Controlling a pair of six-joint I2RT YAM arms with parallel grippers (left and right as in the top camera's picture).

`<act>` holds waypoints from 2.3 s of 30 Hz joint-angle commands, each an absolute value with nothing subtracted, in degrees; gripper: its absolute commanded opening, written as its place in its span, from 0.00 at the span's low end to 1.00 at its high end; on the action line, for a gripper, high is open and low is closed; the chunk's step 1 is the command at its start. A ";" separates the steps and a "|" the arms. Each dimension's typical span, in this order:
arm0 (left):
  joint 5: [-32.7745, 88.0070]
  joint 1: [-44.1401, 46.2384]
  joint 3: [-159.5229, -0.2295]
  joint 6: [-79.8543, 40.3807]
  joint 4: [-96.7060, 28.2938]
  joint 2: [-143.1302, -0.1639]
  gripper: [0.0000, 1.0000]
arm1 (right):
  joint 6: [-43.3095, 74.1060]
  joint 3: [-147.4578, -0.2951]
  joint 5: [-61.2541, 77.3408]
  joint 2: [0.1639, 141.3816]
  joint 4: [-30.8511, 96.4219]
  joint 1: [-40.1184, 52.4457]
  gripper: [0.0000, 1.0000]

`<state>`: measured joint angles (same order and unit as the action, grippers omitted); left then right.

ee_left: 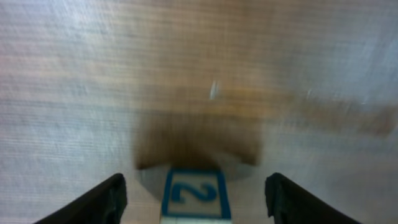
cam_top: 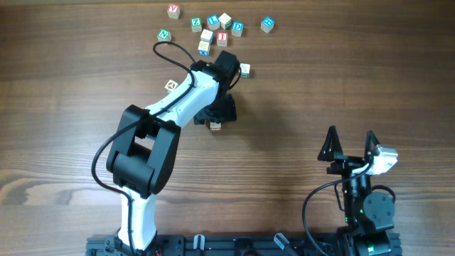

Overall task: Form a tower
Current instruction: 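Carry the '2' block with the left gripper and set it down in open space, then grasp the white soccer-ball '0' block with the left gripper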

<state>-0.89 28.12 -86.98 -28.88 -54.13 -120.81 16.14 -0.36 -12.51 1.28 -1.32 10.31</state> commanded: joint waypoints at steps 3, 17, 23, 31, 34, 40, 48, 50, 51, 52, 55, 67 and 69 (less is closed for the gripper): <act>-5.89 24.97 -86.61 -28.80 -45.71 -120.75 0.71 | 15.16 -0.30 -13.10 0.93 -1.58 10.07 1.00; -5.48 10.48 -95.59 -33.98 -45.41 -120.62 0.74 | 15.18 -0.30 -13.10 0.93 -1.56 10.07 1.00; -6.15 10.50 -94.39 -35.64 -46.28 -123.13 0.70 | 15.18 -0.30 -13.10 0.93 -1.58 10.07 1.00; -6.59 10.20 -91.70 -37.01 -47.75 -123.79 0.58 | 15.18 -0.30 -13.10 0.93 -1.58 10.07 1.00; -7.25 10.20 -90.08 -36.97 -46.44 -123.79 0.57 | 15.16 -0.30 -13.10 0.93 -1.58 10.07 1.00; -10.00 10.20 -89.93 -36.93 -43.68 -123.79 0.45 | 15.16 -0.30 -13.10 0.93 -1.58 10.07 1.00; -3.49 10.44 -89.93 -29.76 -46.48 -123.79 0.33 | 15.16 -0.30 -13.10 0.93 -1.58 10.07 1.00; -3.42 10.41 -89.93 -27.00 -47.59 -123.79 0.33 | 15.14 -0.30 -13.10 0.93 -1.58 10.07 1.00; -3.44 10.41 -89.93 -25.19 -48.34 -123.79 0.33 | 15.18 -0.30 -13.10 0.93 -1.58 10.07 1.00; -3.44 10.44 -89.93 -24.10 -49.25 -123.79 0.36 | 15.18 -0.30 -13.10 0.93 -1.58 10.07 1.00; -2.55 10.44 -89.93 -22.65 -51.88 -123.79 0.39 | 15.16 -0.30 -13.10 0.93 -1.56 10.07 1.00; -3.09 9.19 -89.93 -19.66 -48.18 -123.79 0.47 | 15.18 -0.30 -13.10 0.93 -1.58 10.07 1.00; -3.92 9.19 -89.93 -19.68 -47.94 -123.79 0.45 | 15.18 -0.30 -13.10 0.93 -1.56 10.07 1.00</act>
<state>-3.14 9.61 -90.24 -20.53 -48.36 -123.04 16.14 -0.36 -12.53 1.26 -1.32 10.31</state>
